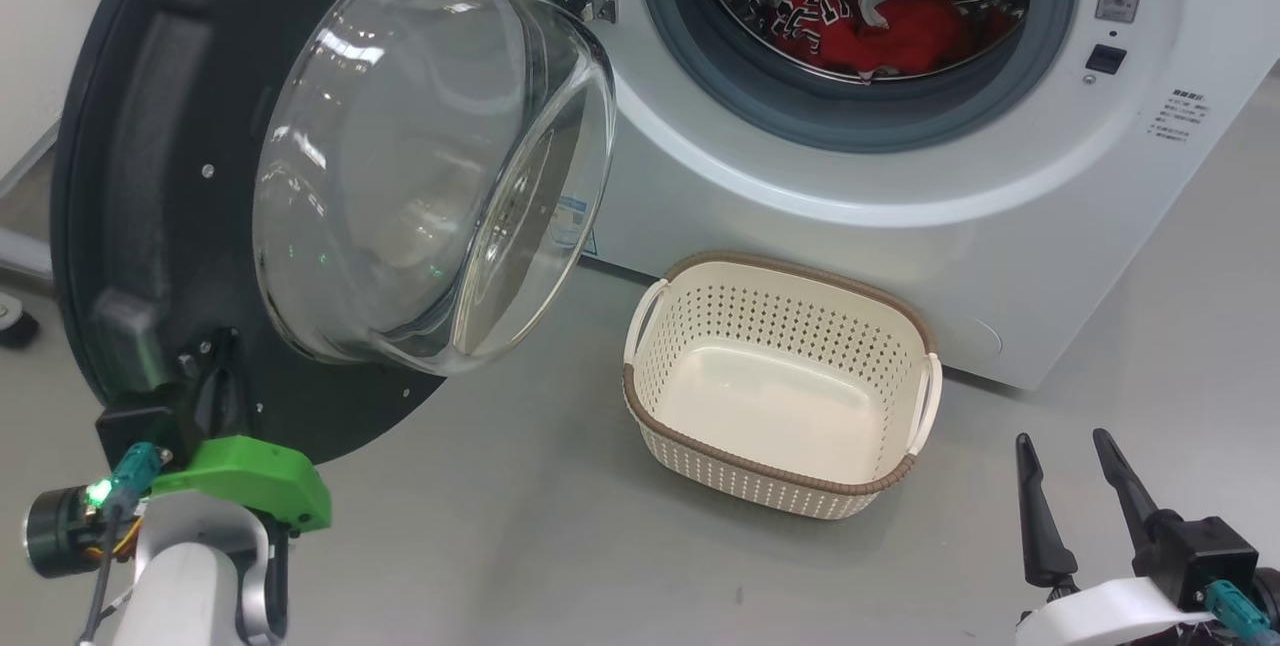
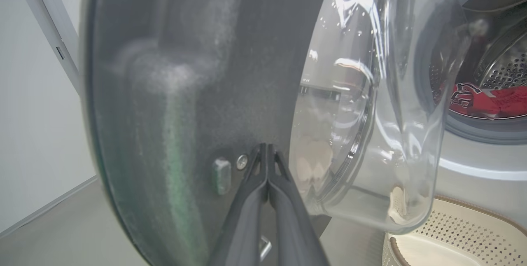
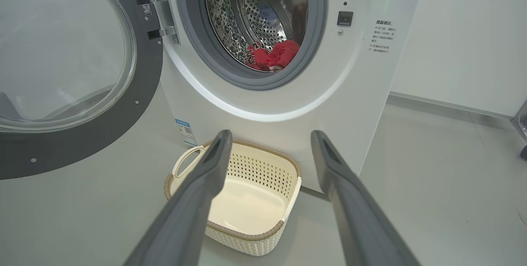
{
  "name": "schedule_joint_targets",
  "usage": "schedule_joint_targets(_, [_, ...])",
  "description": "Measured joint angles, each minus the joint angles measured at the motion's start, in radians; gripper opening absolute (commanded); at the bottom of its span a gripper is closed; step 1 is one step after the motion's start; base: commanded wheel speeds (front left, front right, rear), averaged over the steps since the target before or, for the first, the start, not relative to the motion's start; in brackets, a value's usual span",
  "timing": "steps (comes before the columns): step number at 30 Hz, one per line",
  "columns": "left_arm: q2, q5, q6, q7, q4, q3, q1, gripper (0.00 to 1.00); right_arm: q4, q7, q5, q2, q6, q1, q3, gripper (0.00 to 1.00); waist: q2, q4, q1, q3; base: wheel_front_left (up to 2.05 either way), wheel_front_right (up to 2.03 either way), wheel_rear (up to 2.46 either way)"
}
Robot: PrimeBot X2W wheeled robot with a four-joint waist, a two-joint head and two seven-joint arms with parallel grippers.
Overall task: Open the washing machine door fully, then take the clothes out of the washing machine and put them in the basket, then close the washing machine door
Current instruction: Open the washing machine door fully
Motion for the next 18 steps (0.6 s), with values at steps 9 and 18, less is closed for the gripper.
schedule_joint_targets(9, [0.022,0.000,0.000,0.008,0.071,0.058,-0.061,0.00,0.002,0.000,0.000,0.000,0.005,-0.002,0.004,1.00,0.0000,-0.013,0.0000,0.007,0.00,0.00,0.00])
schedule_joint_targets(18, [0.026,0.000,0.000,0.007,0.111,0.093,-0.104,0.00,0.002,0.000,0.000,-0.004,0.005,-0.010,0.000,1.00,0.0000,-0.022,0.0000,0.018,0.00,0.00,0.00])
